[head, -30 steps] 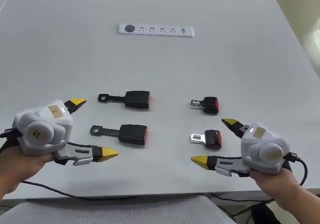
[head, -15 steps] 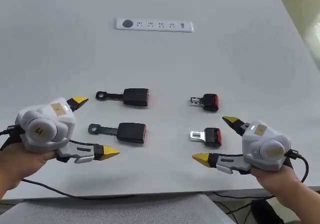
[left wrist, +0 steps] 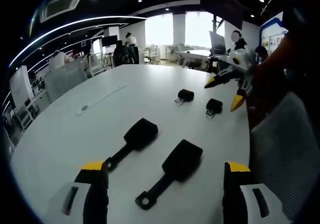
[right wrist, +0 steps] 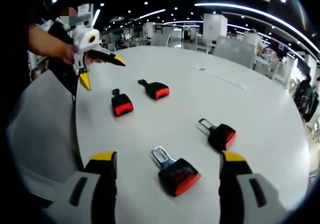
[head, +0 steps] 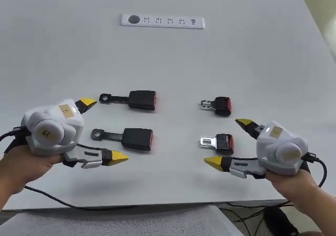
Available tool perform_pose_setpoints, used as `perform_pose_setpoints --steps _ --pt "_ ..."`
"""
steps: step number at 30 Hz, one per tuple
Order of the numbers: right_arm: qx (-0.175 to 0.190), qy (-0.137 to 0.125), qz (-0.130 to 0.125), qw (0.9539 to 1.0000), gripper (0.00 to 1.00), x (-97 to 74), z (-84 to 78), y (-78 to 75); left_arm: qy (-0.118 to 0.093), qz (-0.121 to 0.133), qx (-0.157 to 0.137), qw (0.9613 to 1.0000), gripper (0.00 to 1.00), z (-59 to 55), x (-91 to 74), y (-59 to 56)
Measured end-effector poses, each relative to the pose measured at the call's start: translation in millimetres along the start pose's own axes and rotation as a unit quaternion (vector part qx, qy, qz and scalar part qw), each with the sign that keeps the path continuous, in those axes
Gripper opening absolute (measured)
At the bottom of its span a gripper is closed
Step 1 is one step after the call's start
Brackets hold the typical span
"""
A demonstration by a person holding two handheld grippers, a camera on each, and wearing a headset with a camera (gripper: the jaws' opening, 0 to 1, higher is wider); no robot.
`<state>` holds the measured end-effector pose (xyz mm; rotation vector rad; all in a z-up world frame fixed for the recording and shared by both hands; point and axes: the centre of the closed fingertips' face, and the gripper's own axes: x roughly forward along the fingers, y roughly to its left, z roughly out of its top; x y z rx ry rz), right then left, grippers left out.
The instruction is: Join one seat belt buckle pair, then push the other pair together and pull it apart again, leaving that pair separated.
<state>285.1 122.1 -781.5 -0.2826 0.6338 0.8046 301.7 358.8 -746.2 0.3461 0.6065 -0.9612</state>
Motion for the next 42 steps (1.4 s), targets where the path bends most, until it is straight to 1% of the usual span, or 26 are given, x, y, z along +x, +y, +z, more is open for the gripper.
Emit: perform_pose_setpoints --steps 4,8,12,15,18,22,26,30,35,42 --pt "-0.001 0.003 0.002 1.0 0.85 1.0 -0.8 -2.8 0.004 -0.005 0.002 1.0 0.98 -0.5 5.3 0.4" --pt "-0.001 0.009 0.004 1.0 0.84 2.5 -5.2 -6.8 0.006 -0.009 0.005 0.9999 0.97 -1.2 10.3 0.7" --pt "0.0 0.015 0.008 0.9999 0.84 4.6 -9.8 -9.0 0.01 -0.017 0.01 0.9998 0.96 -3.1 15.6 -1.9" --pt "-0.001 0.017 0.012 0.9998 0.83 6.1 -11.9 -10.2 0.013 -0.022 0.008 0.9996 0.96 -4.5 19.7 -2.3" --pt "-0.004 0.025 0.02 0.9995 0.82 9.0 -15.3 -12.5 0.019 -0.029 0.011 0.9993 0.95 -6.6 24.5 -3.7" --pt "-0.009 0.024 0.025 0.9993 0.81 10.6 -12.9 -15.2 0.023 -0.038 0.012 0.9989 0.94 -7.7 31.0 -6.0" --pt "-0.012 0.027 0.034 0.999 0.79 12.8 -12.4 -17.1 0.03 -0.047 0.021 0.9982 0.93 -8.8 39.4 -9.4" --pt "-0.013 0.031 0.044 0.9985 0.78 15.1 -15.6 -18.7 0.038 -0.058 0.031 0.9971 0.92 -11.8 47.3 -12.0" --pt "-0.019 0.036 0.058 0.9975 0.75 16.2 -19.0 -18.7 0.051 -0.07 0.042 0.9954 0.88 -17.3 53.4 -14.5" --pt "-0.025 0.047 0.08 0.9954 0.71 17.2 -24.0 -19.8 0.071 -0.095 0.068 0.9906 0.79 -28.0 60.9 -19.7"
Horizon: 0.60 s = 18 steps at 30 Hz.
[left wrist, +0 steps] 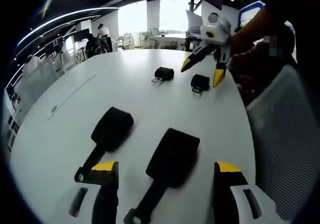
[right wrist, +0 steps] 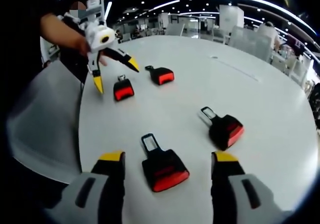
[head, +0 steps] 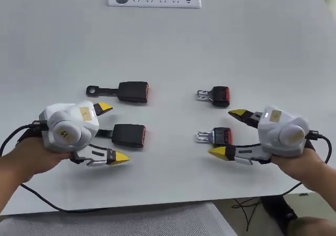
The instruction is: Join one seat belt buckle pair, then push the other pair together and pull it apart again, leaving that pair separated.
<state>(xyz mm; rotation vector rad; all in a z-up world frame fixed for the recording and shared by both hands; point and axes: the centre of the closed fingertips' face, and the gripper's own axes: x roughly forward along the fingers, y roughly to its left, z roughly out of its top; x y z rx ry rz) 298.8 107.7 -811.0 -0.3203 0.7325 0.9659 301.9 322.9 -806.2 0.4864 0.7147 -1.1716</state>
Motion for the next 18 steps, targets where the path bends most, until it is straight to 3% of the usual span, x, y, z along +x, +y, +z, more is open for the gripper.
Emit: perform_pose_setpoints --steps 9,12,13,18 --pt "-0.016 0.021 0.037 0.9989 0.62 1.3 -7.7 4.5 0.033 -0.031 0.047 0.9979 0.63 -9.5 9.6 -3.9" --pt "-0.023 0.026 0.043 0.9984 0.57 0.9 -9.0 3.7 0.057 -0.041 0.07 0.9951 0.55 -19.2 11.4 -2.8" --pt "-0.024 0.027 0.047 0.9982 0.56 0.7 -9.6 3.9 0.045 -0.042 0.062 0.9962 0.55 -15.7 14.4 -1.8" --pt "-0.047 0.052 0.073 0.9949 0.5 -1.8 -16.7 10.3 0.045 -0.049 0.065 0.9956 0.53 -13.0 17.6 -2.0"
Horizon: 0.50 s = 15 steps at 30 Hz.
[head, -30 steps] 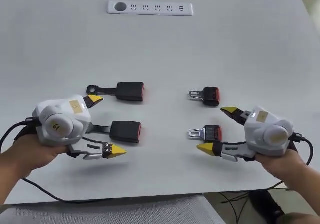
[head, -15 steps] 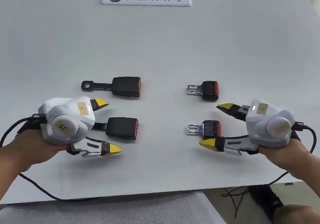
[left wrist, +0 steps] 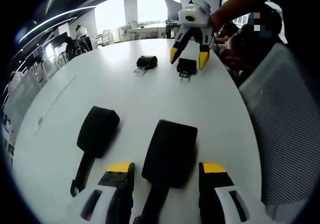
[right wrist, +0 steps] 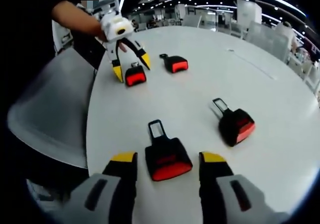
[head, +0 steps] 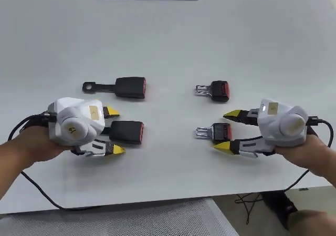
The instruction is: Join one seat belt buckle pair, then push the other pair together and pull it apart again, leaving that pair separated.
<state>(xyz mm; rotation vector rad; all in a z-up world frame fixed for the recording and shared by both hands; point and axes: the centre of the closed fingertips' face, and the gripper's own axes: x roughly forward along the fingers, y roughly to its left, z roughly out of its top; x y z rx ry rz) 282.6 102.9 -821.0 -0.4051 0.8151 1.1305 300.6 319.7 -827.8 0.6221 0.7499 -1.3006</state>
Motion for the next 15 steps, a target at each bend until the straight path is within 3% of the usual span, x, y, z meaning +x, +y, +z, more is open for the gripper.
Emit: perform_pose_setpoints --steps 4,5,8,15 --pt "-0.014 0.02 0.011 0.9996 0.49 -0.1 -9.2 2.6 0.001 -0.007 0.01 0.9999 0.51 1.4 0.7 -1.8" --pt "-0.024 0.009 0.016 0.9995 0.48 1.1 -5.9 2.7 0.001 -0.008 0.011 0.9999 0.51 1.3 1.2 -1.2" --pt "-0.017 0.011 0.015 0.9997 0.46 -1.4 -5.3 2.5 0.002 -0.008 0.011 0.9999 0.48 1.8 0.4 0.2" --pt "-0.043 0.01 0.019 0.9989 0.38 -4.9 -3.8 1.6 0.003 -0.012 0.019 0.9997 0.42 4.4 -0.8 -1.2"
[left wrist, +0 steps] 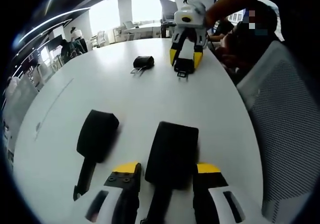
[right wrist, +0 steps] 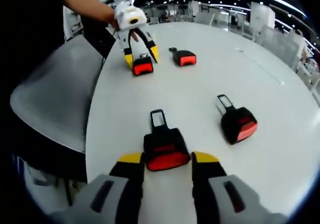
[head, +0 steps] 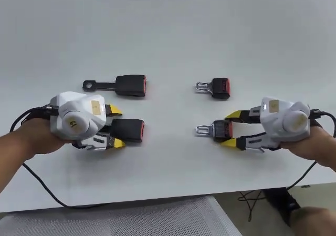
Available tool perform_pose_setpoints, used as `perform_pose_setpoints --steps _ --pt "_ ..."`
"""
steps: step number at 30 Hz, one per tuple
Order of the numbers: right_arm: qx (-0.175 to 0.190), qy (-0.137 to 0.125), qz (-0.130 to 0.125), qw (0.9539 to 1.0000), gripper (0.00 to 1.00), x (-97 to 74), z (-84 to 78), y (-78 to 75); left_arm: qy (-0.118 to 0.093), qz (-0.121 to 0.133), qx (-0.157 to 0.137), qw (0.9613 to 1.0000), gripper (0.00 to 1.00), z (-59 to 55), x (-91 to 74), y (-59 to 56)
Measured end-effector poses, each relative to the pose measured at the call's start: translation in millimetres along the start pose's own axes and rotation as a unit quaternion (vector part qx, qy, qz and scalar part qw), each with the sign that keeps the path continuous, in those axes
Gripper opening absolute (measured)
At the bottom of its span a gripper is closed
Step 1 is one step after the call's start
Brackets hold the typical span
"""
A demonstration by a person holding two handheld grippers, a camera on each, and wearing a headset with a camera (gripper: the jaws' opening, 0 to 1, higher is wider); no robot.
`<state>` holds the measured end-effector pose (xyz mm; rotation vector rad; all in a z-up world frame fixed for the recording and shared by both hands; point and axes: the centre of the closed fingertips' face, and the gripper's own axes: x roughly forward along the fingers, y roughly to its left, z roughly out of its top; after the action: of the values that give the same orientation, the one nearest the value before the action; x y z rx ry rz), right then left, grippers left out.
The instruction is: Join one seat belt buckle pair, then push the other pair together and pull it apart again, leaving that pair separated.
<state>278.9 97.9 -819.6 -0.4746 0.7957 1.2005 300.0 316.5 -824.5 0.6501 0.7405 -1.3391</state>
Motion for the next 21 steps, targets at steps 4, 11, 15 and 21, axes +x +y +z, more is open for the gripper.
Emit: perform_pose_setpoints --steps 4,11,15,21 --pt "-0.013 -0.011 0.003 0.9998 0.36 -1.7 -0.9 -1.2 -0.003 -0.002 0.004 1.0 0.37 1.0 0.1 -1.6" --pt "-0.014 -0.031 0.006 0.9994 0.35 -3.3 -2.1 -1.9 0.003 -0.001 0.008 1.0 0.36 0.4 -1.0 -1.3" --pt "-0.01 -0.038 0.005 0.9992 0.35 -3.8 -2.6 -2.1 0.004 -0.002 0.008 1.0 0.36 0.7 -1.2 -1.5" --pt "0.001 -0.051 0.0 0.9987 0.35 -4.3 -3.4 -2.6 0.007 -0.003 0.009 0.9999 0.36 1.7 -1.5 -2.2"
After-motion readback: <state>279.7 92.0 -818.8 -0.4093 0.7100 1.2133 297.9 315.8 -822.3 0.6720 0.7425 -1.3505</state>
